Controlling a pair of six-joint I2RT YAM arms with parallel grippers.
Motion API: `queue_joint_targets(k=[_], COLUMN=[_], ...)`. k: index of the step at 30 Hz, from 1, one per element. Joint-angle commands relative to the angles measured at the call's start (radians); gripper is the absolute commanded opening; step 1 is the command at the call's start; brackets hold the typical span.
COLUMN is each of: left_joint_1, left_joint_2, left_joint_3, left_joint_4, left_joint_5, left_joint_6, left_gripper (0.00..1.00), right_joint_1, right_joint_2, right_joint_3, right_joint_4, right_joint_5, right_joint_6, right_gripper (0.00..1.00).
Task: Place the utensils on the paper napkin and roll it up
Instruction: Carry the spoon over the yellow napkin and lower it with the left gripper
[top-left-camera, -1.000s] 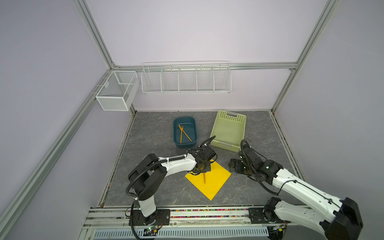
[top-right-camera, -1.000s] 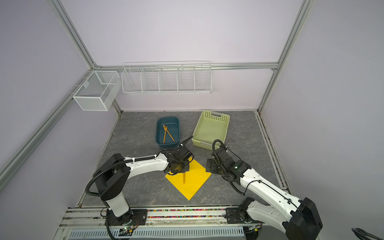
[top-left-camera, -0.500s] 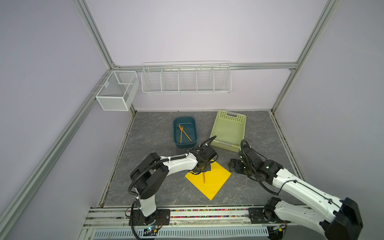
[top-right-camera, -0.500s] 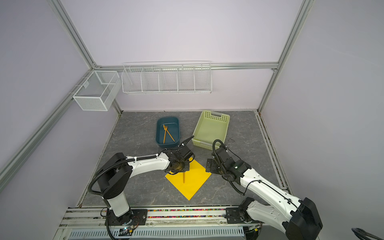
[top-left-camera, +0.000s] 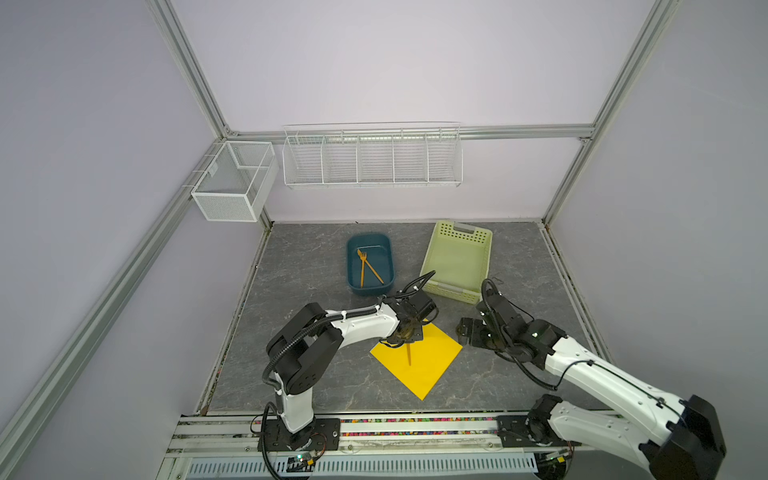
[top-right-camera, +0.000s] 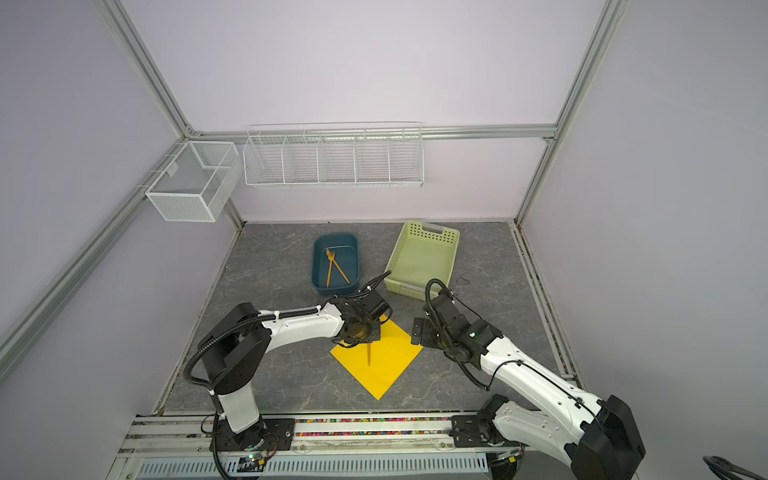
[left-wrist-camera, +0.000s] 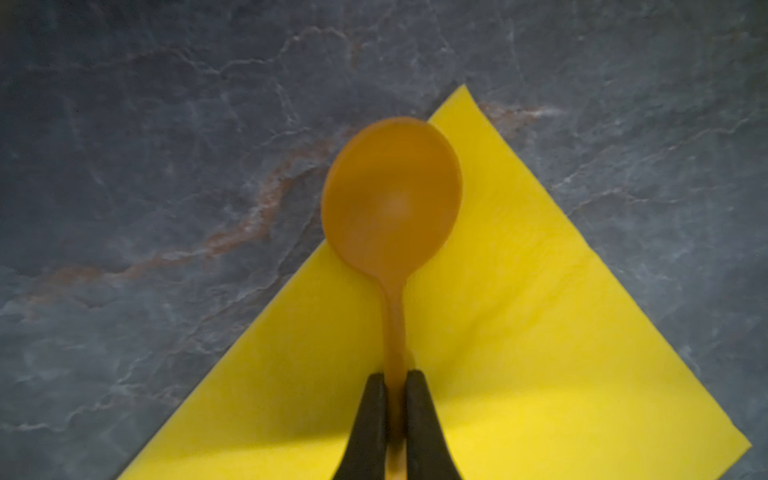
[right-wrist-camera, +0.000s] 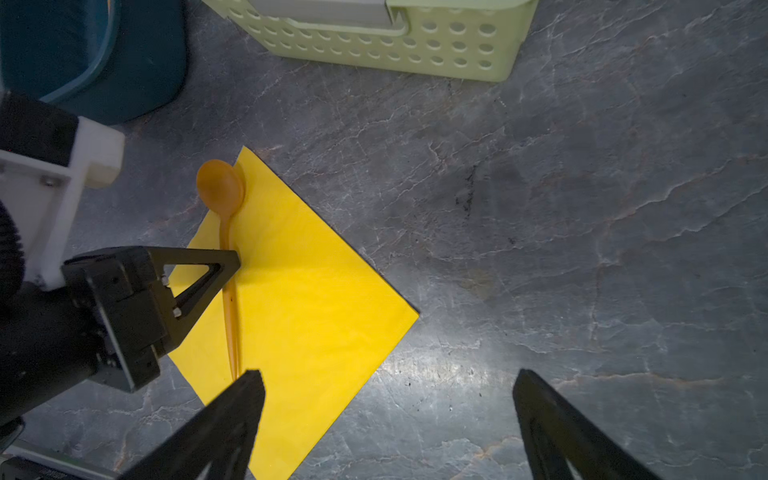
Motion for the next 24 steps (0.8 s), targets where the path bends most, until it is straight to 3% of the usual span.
queue_joint_targets(k=[1,13,24], left_joint_1=[-0.004,-0.004,-0.008], left_joint_2=[0.019,0.005,-0.015], left_joint_3=[0.029,0.025,0.028], left_joint_4=[-0.047,-0.055,-0.072], left_joint_5=[-0.031,-0.044,-0.052], left_joint_6=[-0.012,-0.015,-0.023], left_gripper=[0.08,0.09,0.16], right_joint_1=[-0.004,-0.004,-0.005], right_joint_2=[-0.01,-0.012,-0.031], right_joint_3=[-0.004,0.002,0.009], right_joint_4=[-0.005,-0.007,-0.016], right_joint_5=[-0.014,-0.018,-0.025], right_joint_6=[-0.012,-0.017,-0.018], right_gripper=[0.96,0.96,0.95])
